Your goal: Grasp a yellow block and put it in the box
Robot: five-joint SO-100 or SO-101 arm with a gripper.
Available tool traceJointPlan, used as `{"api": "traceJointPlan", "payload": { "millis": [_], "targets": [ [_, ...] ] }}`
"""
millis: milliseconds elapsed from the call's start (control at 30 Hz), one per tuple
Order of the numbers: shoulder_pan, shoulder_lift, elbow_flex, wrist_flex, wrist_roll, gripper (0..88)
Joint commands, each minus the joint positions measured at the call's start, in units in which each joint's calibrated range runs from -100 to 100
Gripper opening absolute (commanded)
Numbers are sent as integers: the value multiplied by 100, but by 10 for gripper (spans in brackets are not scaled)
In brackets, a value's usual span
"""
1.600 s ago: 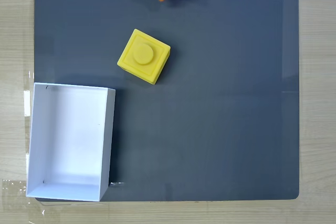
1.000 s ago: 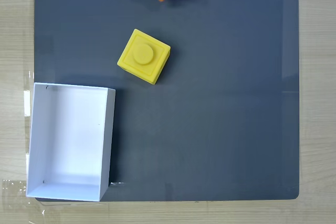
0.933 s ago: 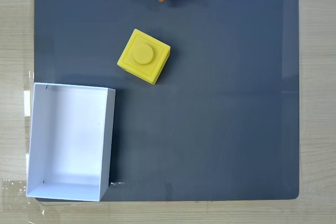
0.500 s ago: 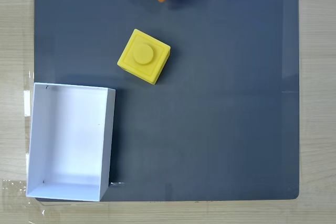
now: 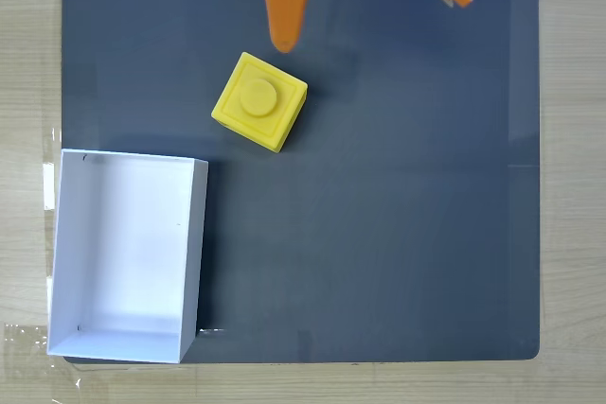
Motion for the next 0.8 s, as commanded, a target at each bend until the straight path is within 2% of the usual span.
{"api": "traceJointPlan", "payload": {
  "millis": [0, 100, 167, 400, 500, 633, 767],
  "targets": [
    [35, 764, -1249, 648, 675, 37],
    [136, 1298, -1728, 1233, 1483, 52],
    [254, 1578, -1963, 1529, 1914, 96],
    [633, 2332, -2551, 2297, 3152, 377],
    [751, 2586, -2741, 2376, 3608, 462],
    [927, 2993, -2786, 2280, 4191, 494],
    [1087, 3459, -2931, 1974, 4437, 493]
  ]
}}
